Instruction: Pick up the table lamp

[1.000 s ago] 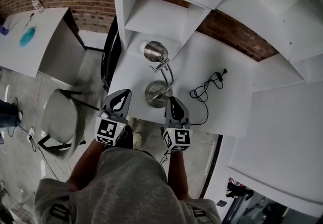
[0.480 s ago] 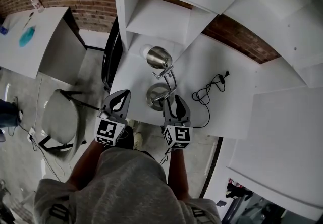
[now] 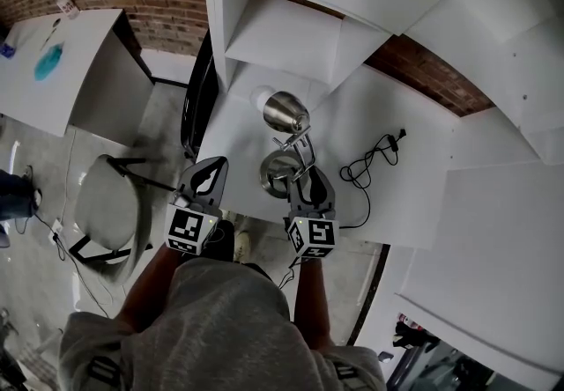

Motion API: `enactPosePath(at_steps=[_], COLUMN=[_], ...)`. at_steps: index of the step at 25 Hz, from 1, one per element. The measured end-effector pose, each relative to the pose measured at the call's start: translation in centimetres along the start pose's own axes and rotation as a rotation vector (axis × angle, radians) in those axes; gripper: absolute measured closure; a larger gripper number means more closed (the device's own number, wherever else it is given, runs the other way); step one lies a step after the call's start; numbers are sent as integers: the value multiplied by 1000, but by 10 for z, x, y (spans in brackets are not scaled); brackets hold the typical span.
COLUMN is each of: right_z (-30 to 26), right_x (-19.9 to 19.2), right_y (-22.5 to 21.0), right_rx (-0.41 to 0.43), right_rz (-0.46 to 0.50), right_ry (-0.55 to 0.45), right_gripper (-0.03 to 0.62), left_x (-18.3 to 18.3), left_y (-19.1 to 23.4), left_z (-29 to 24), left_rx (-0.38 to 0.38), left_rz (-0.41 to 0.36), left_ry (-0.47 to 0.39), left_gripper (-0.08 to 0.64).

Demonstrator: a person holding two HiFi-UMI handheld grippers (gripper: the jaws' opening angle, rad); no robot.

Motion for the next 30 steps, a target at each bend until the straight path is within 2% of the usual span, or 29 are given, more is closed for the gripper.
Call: enactPosePath(at_steps=[26,30], right_z=[-13,-14], right_x=[1,0], right_y=[-1,-1], right_rx=[46,67], right_rz=[24,4], right_ry=[-30,-27], right_gripper=[420,434], left_x=[1,-1], left_y=[12,13], left_z=[-12,-11], left_rx=[5,11], left_rz=[-6,-3], left_ry=[13,19], left_gripper=[557,557])
Point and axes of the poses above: the fingertips, and each gripper's own axes: z backward along the fingers, y to its left, x out of its top, the point moved 2 cm from there along z, backward along the fingers, and after that the axes turned 8 degrees about y, right-handed, at the moved point
